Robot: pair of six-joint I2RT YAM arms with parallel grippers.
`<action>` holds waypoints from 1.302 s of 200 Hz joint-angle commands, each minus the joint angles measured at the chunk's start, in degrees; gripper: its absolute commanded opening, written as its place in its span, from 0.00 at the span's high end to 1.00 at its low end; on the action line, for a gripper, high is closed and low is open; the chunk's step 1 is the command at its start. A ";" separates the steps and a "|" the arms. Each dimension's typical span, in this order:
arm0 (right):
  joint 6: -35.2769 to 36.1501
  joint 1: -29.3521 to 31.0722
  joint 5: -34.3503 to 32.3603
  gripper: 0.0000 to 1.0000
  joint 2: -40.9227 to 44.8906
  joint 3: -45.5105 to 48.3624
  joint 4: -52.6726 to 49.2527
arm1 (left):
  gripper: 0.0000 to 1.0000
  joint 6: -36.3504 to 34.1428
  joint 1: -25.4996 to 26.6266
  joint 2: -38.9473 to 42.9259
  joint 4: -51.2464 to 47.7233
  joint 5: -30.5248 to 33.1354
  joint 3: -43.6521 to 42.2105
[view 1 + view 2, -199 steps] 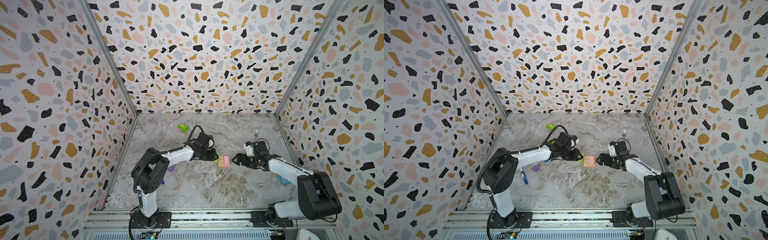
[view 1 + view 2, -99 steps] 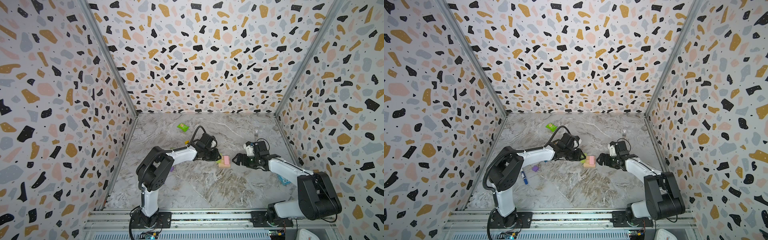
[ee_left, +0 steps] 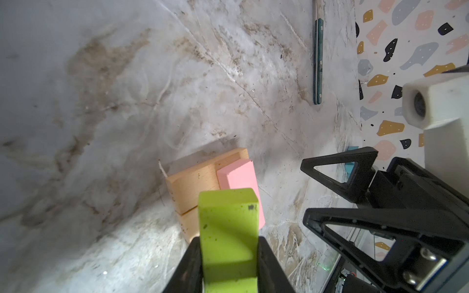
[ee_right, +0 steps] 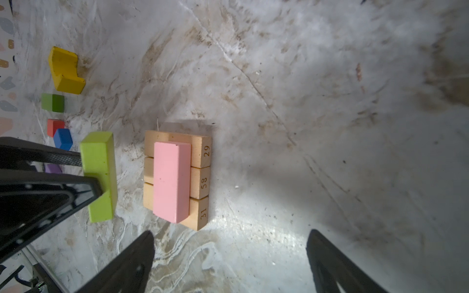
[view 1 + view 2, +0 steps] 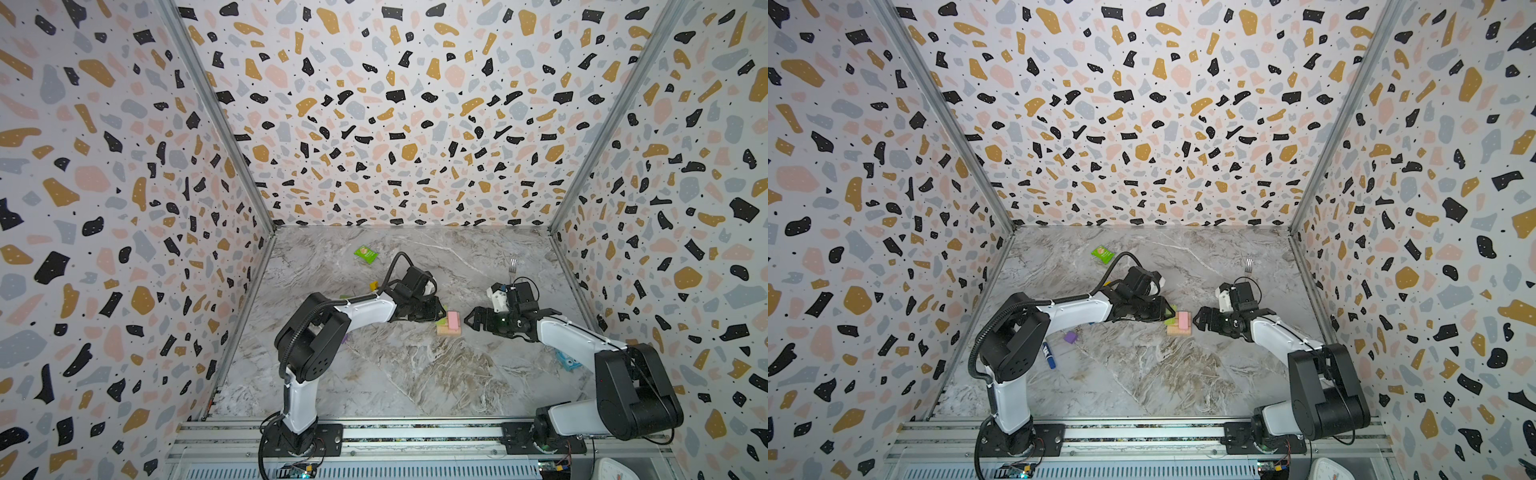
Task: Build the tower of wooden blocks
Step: 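Lower the lime-green block onto the top wood bar next to the pink block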
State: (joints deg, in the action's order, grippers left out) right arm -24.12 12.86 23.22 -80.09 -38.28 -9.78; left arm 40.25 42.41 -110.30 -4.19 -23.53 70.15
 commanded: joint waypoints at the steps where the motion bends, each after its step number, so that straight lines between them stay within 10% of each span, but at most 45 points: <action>1: 0.74 -0.12 -0.78 0.05 0.11 0.51 -0.37 | 0.69 1.02 0.54 -0.97 2.09 -0.50 0.93; 260: 0.82 -0.12 -0.92 0.06 -0.46 0.69 -0.04 | 0.65 3.07 0.92 -1.81 5.35 0.01 -2.60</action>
State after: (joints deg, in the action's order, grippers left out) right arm -24.05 12.86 22.83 -80.73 -37.80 -9.78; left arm 42.92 42.94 -111.35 -1.08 -23.49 68.60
